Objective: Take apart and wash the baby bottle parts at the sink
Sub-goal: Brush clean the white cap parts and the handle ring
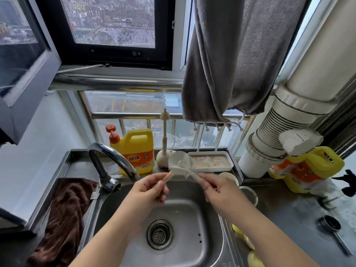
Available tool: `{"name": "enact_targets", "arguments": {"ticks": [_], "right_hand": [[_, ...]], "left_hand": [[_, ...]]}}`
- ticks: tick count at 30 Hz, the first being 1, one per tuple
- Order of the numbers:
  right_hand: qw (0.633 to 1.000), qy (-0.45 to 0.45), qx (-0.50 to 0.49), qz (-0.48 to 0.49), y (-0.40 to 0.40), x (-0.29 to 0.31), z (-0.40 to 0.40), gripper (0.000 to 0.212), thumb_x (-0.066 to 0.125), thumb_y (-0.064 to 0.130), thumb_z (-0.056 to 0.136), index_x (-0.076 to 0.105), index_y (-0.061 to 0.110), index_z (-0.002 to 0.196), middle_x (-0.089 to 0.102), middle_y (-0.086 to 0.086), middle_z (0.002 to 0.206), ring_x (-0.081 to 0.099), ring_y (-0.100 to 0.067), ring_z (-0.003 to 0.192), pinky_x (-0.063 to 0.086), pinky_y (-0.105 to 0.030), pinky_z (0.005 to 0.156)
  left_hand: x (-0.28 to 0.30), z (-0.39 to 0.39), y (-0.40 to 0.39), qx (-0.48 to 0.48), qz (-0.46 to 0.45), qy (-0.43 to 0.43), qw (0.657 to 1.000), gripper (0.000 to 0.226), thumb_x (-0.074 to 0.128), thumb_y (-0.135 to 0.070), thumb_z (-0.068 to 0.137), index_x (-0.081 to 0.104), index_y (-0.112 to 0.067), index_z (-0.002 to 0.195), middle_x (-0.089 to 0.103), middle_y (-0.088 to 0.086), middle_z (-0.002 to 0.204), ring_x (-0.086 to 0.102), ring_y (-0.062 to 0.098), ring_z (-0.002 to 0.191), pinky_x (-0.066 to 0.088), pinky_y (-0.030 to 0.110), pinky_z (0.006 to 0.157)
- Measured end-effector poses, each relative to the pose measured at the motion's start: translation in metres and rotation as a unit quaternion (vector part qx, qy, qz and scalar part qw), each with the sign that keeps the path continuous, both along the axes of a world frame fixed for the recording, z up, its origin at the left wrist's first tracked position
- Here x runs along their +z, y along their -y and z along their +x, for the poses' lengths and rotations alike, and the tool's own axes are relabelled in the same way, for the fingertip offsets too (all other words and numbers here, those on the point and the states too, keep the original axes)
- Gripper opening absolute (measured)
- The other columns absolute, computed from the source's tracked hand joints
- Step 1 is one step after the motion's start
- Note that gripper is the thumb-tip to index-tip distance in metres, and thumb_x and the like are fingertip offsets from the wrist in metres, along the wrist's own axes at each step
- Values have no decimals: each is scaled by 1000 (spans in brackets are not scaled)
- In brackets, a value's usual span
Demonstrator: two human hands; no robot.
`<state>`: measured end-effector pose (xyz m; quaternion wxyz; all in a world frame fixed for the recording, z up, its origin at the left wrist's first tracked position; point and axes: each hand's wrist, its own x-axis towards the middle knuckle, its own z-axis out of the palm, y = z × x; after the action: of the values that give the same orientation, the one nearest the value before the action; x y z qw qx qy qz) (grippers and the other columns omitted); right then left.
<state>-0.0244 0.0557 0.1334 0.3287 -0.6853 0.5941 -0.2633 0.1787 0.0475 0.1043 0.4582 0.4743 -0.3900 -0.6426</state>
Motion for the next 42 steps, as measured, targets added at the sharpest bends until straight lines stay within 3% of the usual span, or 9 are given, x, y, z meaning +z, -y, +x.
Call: {"name": "enact_targets", "arguments": {"ticks": [3, 7, 17, 21, 26, 34, 36, 40, 42], "right_hand": [[998, 10, 50, 39, -5, 7, 3, 25, 51, 28, 97, 63, 46, 109, 46, 9, 53, 39, -7, 52, 29, -20, 50], [1000, -4, -5, 11, 4, 9, -5, 23, 49, 30, 97, 67, 33, 111, 48, 11, 50, 43, -2, 50, 30, -16, 52], [996, -1, 74, 50, -3, 20, 0, 25, 50, 32, 96, 57, 56, 93, 51, 3, 61, 41, -6, 54, 30, -22, 53], [1000, 16, 6, 6, 2, 22, -6, 21, 50, 30, 97, 67, 40, 101, 47, 7, 55, 41, -1, 50, 31, -14, 50], [996, 16, 78, 46, -5, 20, -3, 28, 52, 30, 96, 58, 57, 91, 49, 8, 55, 42, -6, 54, 32, -23, 53], [999, -8, 34, 36, -14, 10, -9, 23, 51, 31, 97, 64, 42, 112, 52, 21, 50, 45, 0, 51, 31, -13, 51], [999, -31, 0, 15, -13, 12, -16, 24, 49, 33, 97, 63, 44, 113, 56, 29, 55, 51, 5, 55, 37, -13, 53], [999, -8, 41, 25, -27, 13, -20, 26, 51, 32, 97, 60, 56, 100, 70, 11, 80, 60, -4, 73, 48, -30, 73], [1000, -2, 3, 15, -31, 10, -25, 25, 50, 27, 97, 58, 50, 104, 61, 27, 60, 55, 8, 60, 41, -16, 57]], "left_hand": [[2, 0, 0, 6, 9, -21, 1000, 25, 40, 3, 96, 61, -8, 104, 58, 3, 60, 51, 11, 55, 44, 24, 57], [5, 0, -1, 10, 3, -11, 1000, 28, 38, 1, 98, 63, -11, 98, 50, -2, 57, 45, 10, 54, 40, 27, 61], [8, 2, -4, -34, -36, 57, 997, 22, 43, -3, 98, 52, -16, 112, 47, -4, 62, 41, 7, 53, 39, 28, 59], [11, 1, -5, -47, -38, 46, 997, 13, 41, -6, 98, 53, -9, 102, 43, -6, 55, 39, 8, 49, 41, 28, 56], [7, -1, -7, -30, -33, 55, 997, 23, 40, -5, 98, 62, -5, 89, 49, 0, 62, 46, 8, 53, 46, 25, 56], [9, -9, -12, -68, -11, 13, 998, 21, 35, -4, 100, 55, -7, 106, 36, -6, 54, 34, 5, 46, 36, 24, 54], [8, -12, -13, -90, -15, 19, 996, 19, 36, -2, 99, 50, -9, 110, 36, -7, 55, 34, 6, 46, 37, 24, 53], [6, -15, -12, -103, -34, 31, 994, 15, 39, -5, 99, 52, -10, 105, 36, -4, 58, 34, 8, 49, 38, 23, 52], [2, -19, -11, -107, -38, 55, 992, 19, 39, -8, 99, 58, -10, 102, 38, -4, 57, 35, 8, 49, 37, 22, 51]]}}
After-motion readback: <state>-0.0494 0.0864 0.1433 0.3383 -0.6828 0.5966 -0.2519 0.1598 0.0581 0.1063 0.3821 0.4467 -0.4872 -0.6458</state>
